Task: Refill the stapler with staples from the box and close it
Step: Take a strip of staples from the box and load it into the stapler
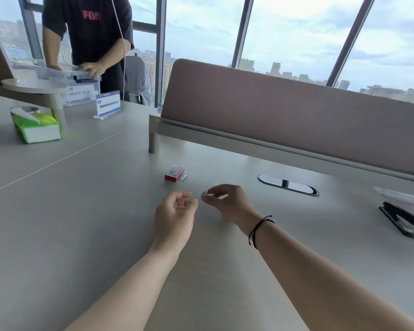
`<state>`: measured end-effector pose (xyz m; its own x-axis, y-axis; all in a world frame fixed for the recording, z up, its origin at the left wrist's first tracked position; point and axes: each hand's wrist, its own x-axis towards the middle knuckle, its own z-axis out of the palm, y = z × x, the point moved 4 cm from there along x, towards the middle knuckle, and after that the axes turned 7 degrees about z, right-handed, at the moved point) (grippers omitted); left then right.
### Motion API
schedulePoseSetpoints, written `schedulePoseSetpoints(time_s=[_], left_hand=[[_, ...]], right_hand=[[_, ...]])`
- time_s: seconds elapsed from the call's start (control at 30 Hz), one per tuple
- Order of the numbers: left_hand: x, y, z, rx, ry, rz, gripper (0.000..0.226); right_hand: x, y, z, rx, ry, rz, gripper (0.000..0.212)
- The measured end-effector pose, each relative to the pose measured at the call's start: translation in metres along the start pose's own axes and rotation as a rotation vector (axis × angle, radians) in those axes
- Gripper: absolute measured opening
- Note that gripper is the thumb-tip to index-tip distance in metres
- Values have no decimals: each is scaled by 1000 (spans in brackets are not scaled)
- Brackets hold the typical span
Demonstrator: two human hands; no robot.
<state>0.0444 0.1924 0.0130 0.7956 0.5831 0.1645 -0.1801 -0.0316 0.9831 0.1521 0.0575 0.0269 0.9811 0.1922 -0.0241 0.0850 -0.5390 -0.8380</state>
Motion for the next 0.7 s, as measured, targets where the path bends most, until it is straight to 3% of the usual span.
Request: schedulePoseSetpoints(time_s=[0.13,0.33,0.4,0.5,0.63,0.7], left_hand=[[-12,14,4,146,-137,110,9],[-69,65,11,479,-444,588,16],[-92,82,17,564,-521,705,14],[-128,101,28,610,-553,815,21],[-173,112,36,599,-522,911,24],[-187,112,37,582,-485,927,21]], right_hand=[[-58,0,-38,146,-31,80,17],[-151,14,-94,275,-40,97,18],[-180,20,-106,337,-39,106,29],[-217,26,-116,433,-45,93,44],[-250,30,-124,510,-64,76,16],[-261,32,-126,550,-70,66,20]])
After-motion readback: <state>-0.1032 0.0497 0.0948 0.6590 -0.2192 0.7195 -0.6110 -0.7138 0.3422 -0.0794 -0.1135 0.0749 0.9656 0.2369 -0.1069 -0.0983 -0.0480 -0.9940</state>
